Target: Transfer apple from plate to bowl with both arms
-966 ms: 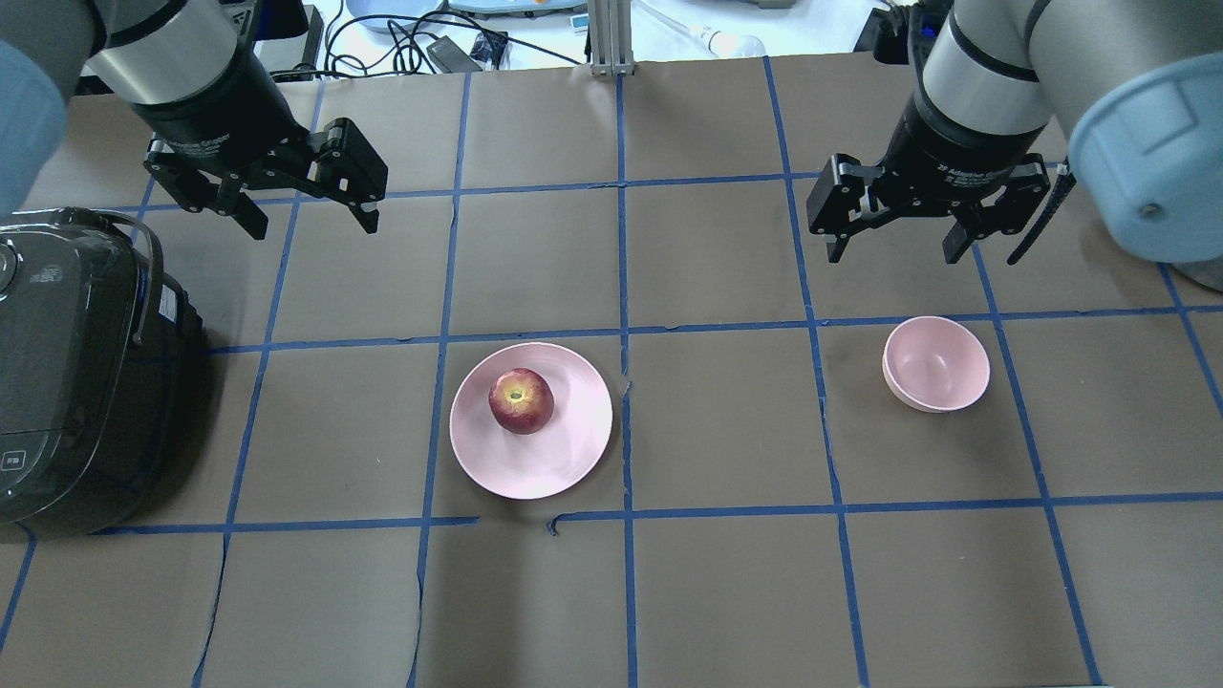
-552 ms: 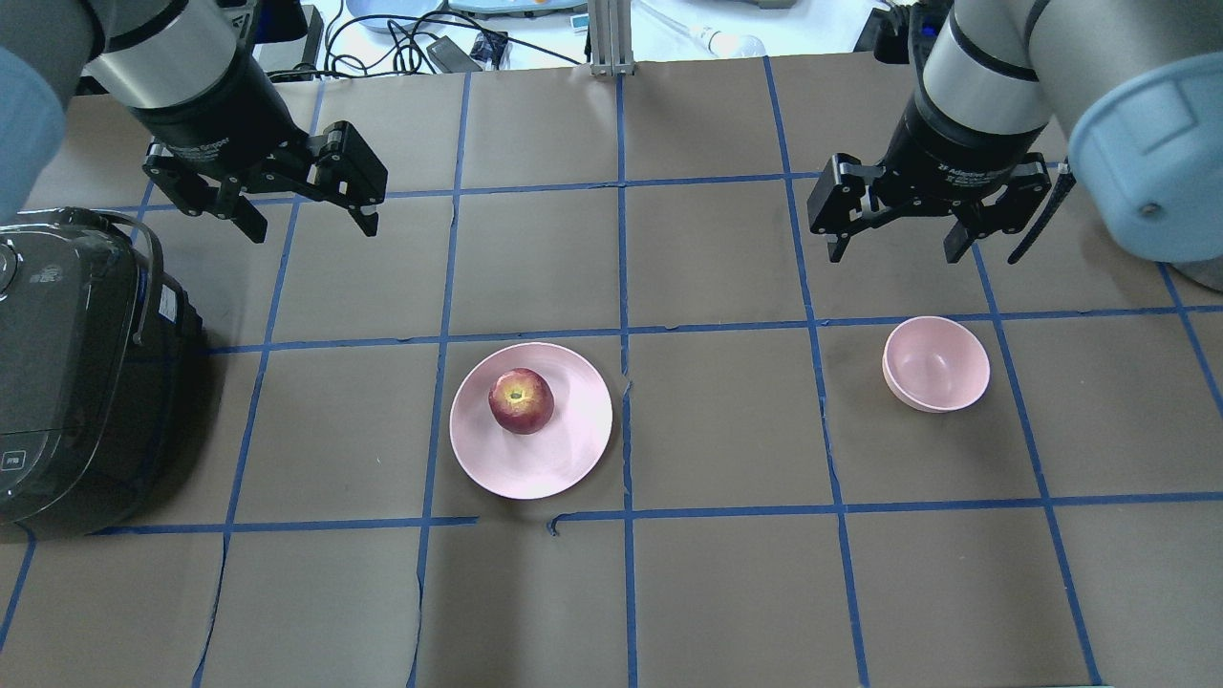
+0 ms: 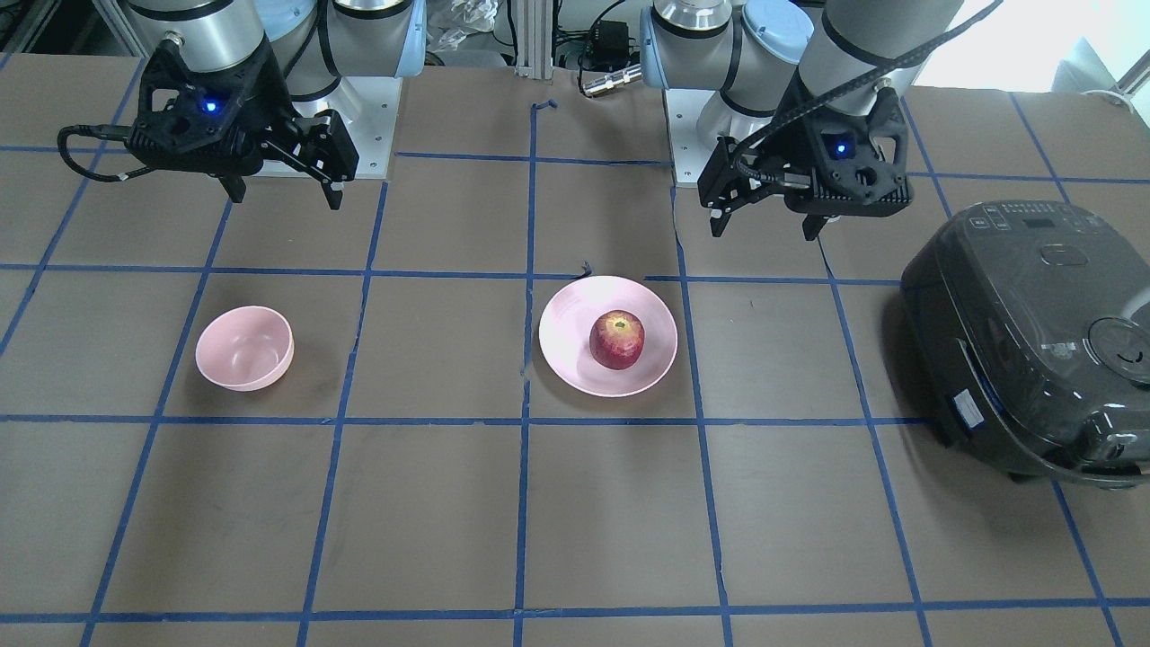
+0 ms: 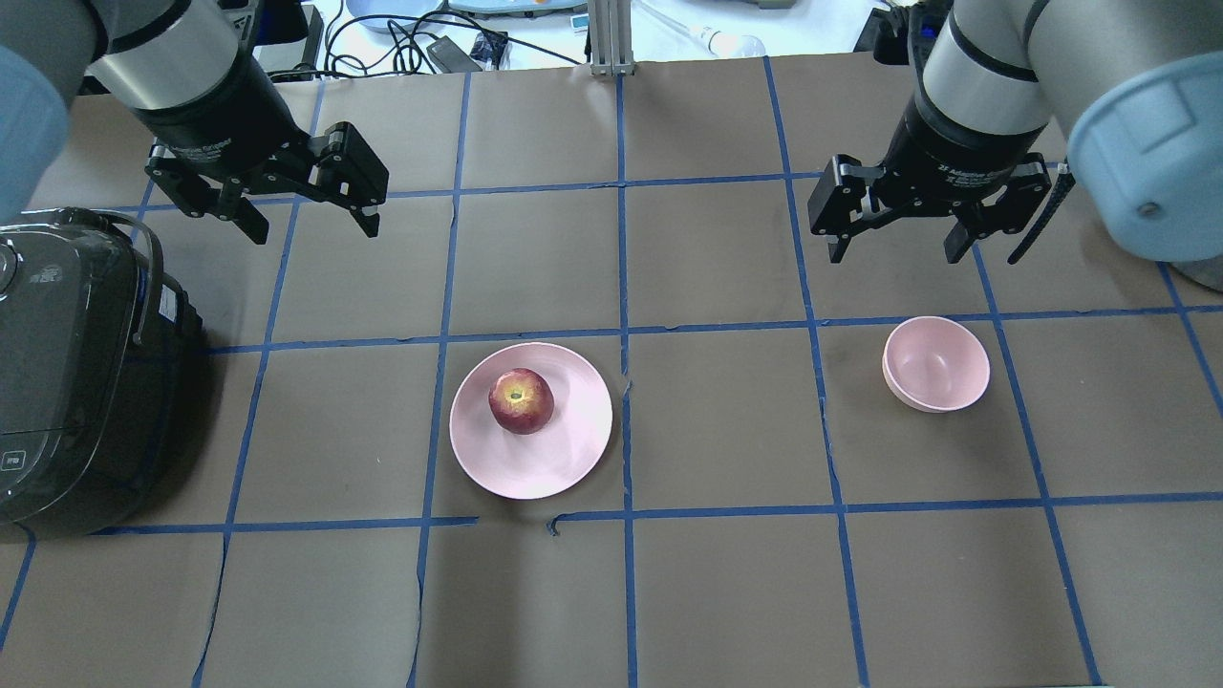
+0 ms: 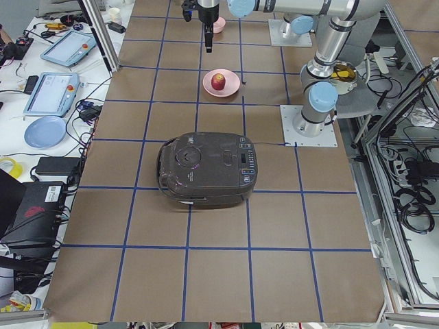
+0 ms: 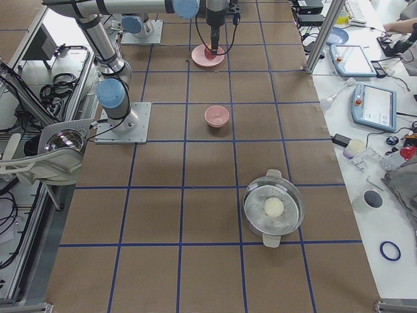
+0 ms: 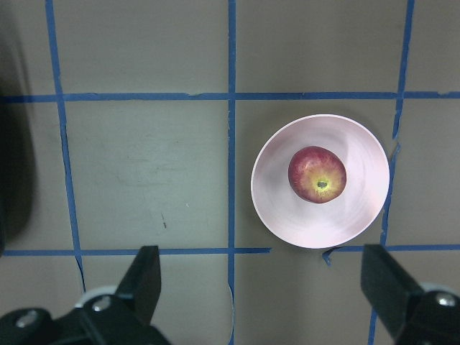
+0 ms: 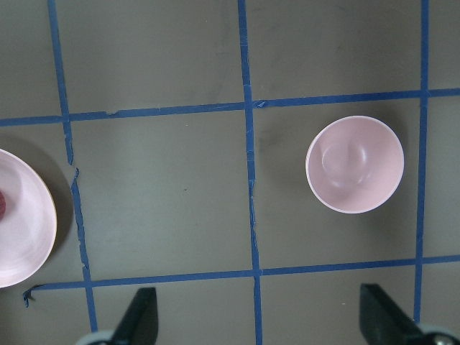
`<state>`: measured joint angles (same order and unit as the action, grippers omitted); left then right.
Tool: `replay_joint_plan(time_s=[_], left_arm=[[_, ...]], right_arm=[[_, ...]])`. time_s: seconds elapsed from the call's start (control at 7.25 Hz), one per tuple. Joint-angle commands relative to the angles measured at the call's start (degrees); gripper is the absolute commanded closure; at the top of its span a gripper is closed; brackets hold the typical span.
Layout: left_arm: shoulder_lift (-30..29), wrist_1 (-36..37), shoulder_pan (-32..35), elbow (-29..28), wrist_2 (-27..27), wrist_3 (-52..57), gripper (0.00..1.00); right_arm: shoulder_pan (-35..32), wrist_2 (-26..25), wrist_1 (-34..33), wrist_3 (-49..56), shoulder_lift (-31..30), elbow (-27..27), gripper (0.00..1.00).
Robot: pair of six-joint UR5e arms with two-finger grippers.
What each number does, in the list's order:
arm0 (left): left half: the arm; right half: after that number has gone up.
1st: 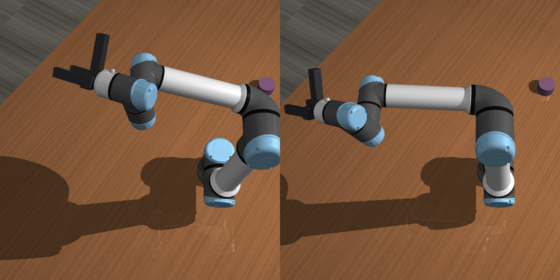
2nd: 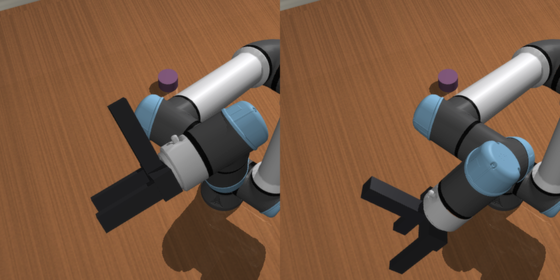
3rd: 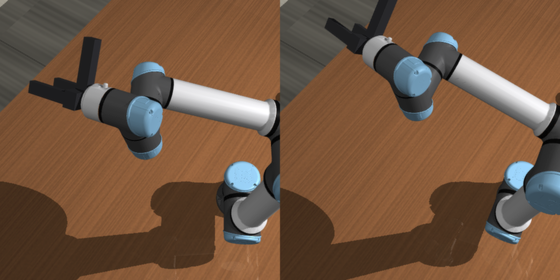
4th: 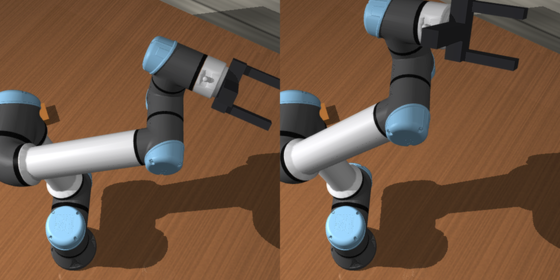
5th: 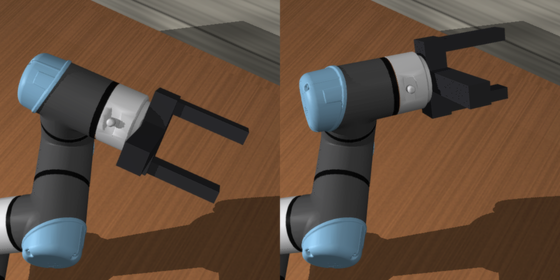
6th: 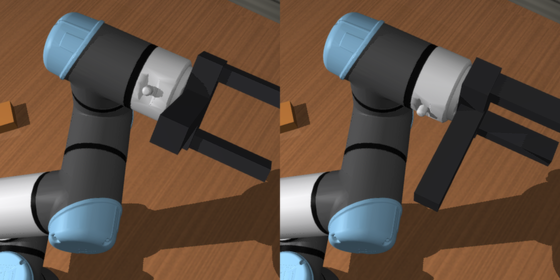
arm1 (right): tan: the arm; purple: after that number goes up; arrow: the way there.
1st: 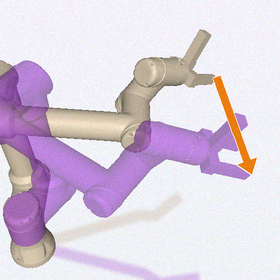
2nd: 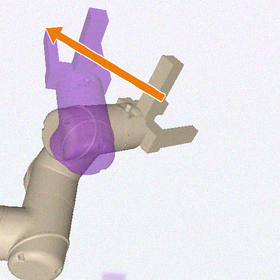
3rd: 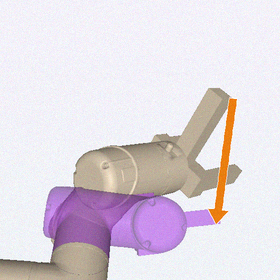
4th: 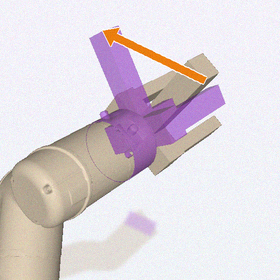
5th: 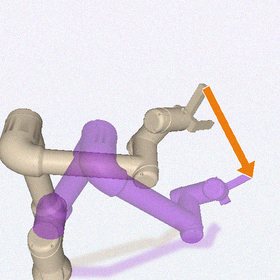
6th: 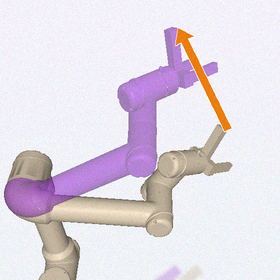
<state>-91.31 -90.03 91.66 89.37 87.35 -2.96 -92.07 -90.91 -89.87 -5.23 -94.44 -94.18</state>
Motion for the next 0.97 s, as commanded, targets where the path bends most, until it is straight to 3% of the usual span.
replay_joint_plan(time_s=[0.0,0.55,0.83], left_arm=[[-4.99,6.84,6.56,3.07,-0.34,-8.67,0.0],[-8.44,22.57,10.29,17.64,0.45,-12.66,0.0],[-10.98,27.44,10.56,20.22,0.45,-13.38,0.0]], right_arm=[[0.05,-1.29,0.05,0.04,-0.04,0.05,0.0],[0.14,-1.2,-0.91,-0.22,0.14,0.14,0.0],[0.14,-1.29,-1.71,-0.05,0.31,0.14,0.0]])
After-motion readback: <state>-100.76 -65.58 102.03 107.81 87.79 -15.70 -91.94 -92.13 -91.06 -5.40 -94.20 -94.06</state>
